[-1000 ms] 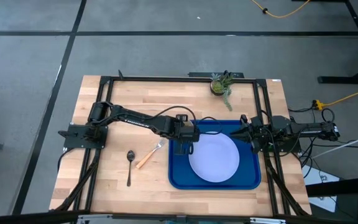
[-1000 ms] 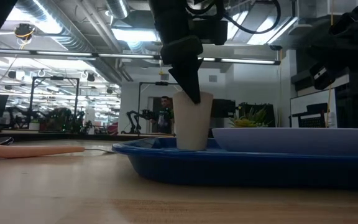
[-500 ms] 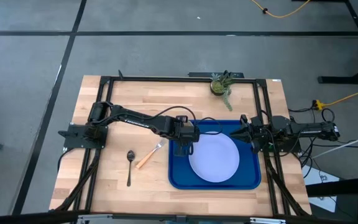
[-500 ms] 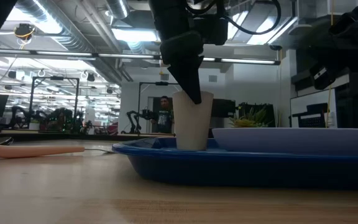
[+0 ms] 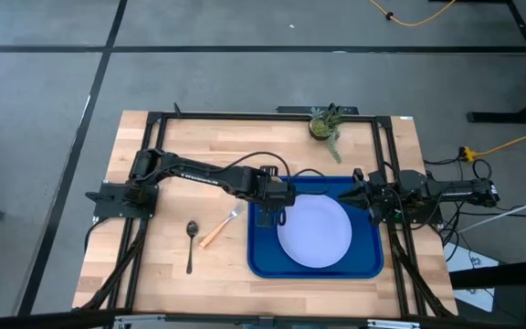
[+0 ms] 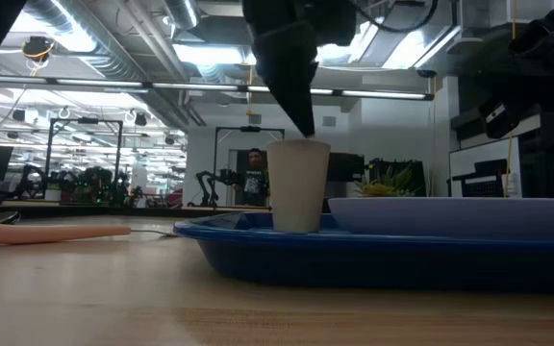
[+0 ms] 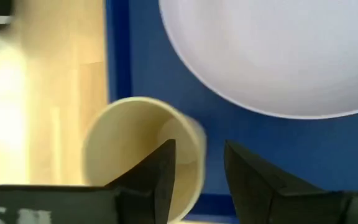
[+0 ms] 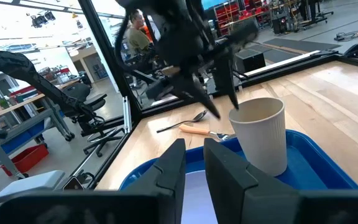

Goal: Pick and place plate/cup/fork/spoon on tray
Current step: Put the brown fork on the blue serving tray to the left of the white plate

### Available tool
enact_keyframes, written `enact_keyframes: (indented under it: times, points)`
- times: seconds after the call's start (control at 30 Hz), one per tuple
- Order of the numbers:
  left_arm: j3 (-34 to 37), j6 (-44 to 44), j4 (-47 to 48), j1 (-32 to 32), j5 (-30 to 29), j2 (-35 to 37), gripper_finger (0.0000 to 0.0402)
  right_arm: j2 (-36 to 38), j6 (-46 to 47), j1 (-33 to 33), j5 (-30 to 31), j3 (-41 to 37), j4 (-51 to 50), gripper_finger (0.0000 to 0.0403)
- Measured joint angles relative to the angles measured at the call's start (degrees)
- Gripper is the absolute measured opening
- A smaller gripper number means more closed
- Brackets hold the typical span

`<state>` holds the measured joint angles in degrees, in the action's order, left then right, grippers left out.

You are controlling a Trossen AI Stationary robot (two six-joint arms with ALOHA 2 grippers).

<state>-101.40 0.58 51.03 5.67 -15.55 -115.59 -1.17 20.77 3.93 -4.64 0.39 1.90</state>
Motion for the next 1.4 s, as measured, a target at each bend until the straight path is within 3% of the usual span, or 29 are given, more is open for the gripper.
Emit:
enact_keyframes:
  times: [0.2, 0.4, 0.6, 0.73, 0.9, 1.13, 1.27, 1.4]
  points:
    - [-7.6, -2.0, 13.6, 0.0, -1.6, 0.0, 0.0127, 0.0, 0.0, 0.0, 0.0, 0.0, 0.0, 0.0065]
    - [-11.6, -7.4, 29.7, 0.0, 9.9, 0.0, 0.0127, 0.0, 0.4, 0.0, 0.0, 0.0, 0.0, 0.0065]
    - [-6.5, -19.6, 38.8, 0.2, 16.4, 0.0, 0.0127, 0.0, 1.7, 0.0, -0.8, 0.0, 0.0, 0.0065]
    - [-0.2, -24.0, 37.8, 2.1, 18.5, 3.6, 0.0127, 0.0, 1.7, 0.0, -1.2, 0.0, 0.1, 0.0065]
    - [10.8, -37.4, 35.1, 7.1, 11.4, 13.3, 0.0127, 0.0, 1.6, 0.0, -1.2, 0.0, 0.1, 0.0065]
    - [29.1, -60.5, 18.5, 14.8, 4.4, 28.8, 0.0127, 0.0, 1.6, 0.0, -1.1, 0.0, 0.2, 0.0065]
    - [36.4, -72.2, 14.1, 15.7, 2.2, 32.4, 0.0127, 0.0, 1.5, 0.0, -1.0, 0.0, 0.2, 0.0065]
    - [40.5, -76.7, 10.7, 15.1, -4.7, 32.4, 0.0127, 0.0, 1.5, 0.0, -1.0, 0.0, 0.2, 0.0065]
